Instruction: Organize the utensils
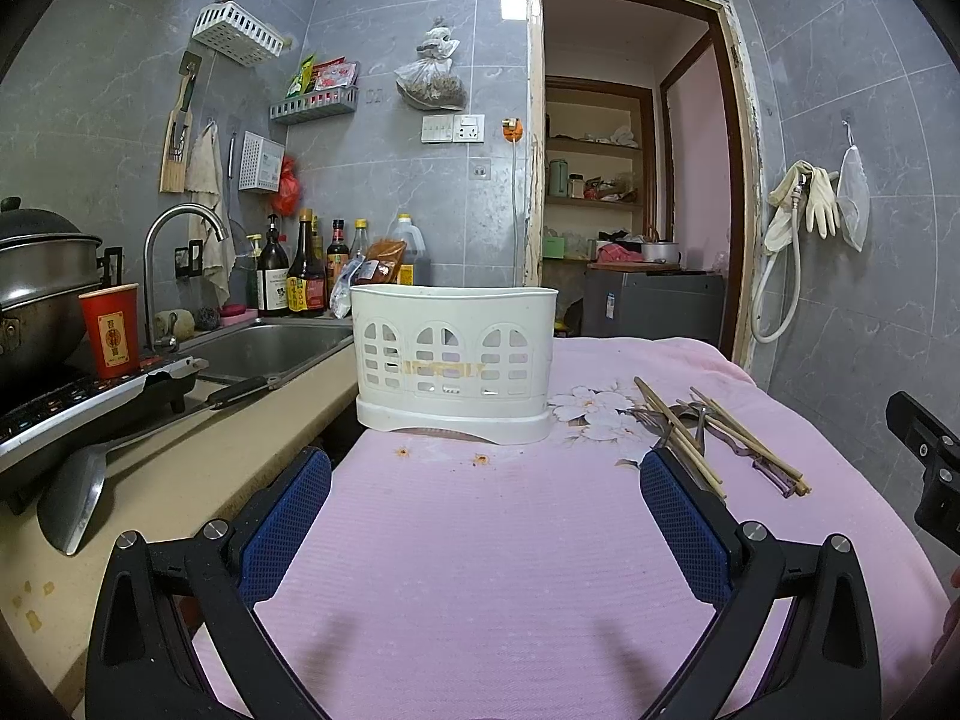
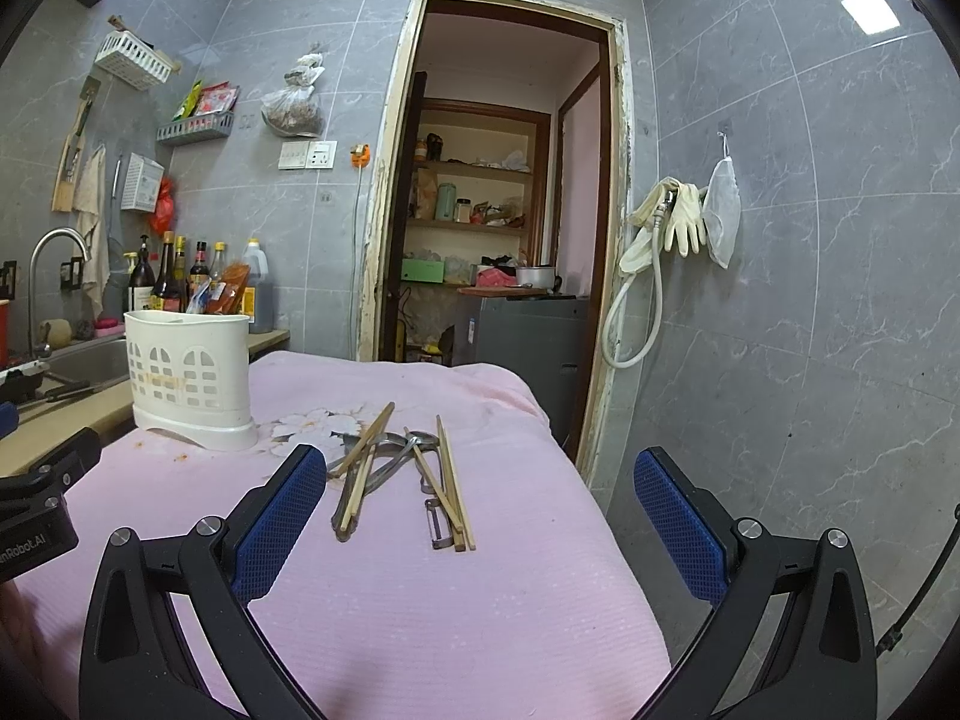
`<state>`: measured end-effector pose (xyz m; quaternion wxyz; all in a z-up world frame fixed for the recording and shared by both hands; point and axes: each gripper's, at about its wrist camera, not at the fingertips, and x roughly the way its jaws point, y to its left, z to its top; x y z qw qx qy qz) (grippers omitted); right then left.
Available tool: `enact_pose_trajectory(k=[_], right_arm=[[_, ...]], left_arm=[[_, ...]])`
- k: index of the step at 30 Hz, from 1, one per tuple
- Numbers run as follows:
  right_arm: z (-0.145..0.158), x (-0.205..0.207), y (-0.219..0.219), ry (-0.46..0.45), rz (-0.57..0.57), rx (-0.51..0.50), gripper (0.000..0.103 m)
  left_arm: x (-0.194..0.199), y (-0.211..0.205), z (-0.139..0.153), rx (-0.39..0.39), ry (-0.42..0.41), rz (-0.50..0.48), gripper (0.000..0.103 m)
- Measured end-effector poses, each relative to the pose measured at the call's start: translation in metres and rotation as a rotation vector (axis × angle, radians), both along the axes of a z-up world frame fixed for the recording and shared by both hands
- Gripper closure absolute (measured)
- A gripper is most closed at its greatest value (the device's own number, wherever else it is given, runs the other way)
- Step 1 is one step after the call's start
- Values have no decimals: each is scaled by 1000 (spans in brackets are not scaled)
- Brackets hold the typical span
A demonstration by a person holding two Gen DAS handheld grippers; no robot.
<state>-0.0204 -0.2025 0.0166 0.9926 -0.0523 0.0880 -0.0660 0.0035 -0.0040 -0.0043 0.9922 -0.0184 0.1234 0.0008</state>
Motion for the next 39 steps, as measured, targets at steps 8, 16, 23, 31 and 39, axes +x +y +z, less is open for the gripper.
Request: enact_pose_trajectory(k=[8,16,23,31,39], right_arm=[[1,0,0,1,0,1,0],[1,0,0,2,0,-1,0],[1,-1,0,1,0,0,0],[1,-1,1,1,0,-1,0],[1,-1,1,2,0,1,0]], left_arm=[[0,0,0,0,1,0,2],[0,0,0,1,2,0,2],[3,1,-2,0,2,0,2],[3,1,-2,1,3,0,2],[3,1,-2,2,3,0,2]])
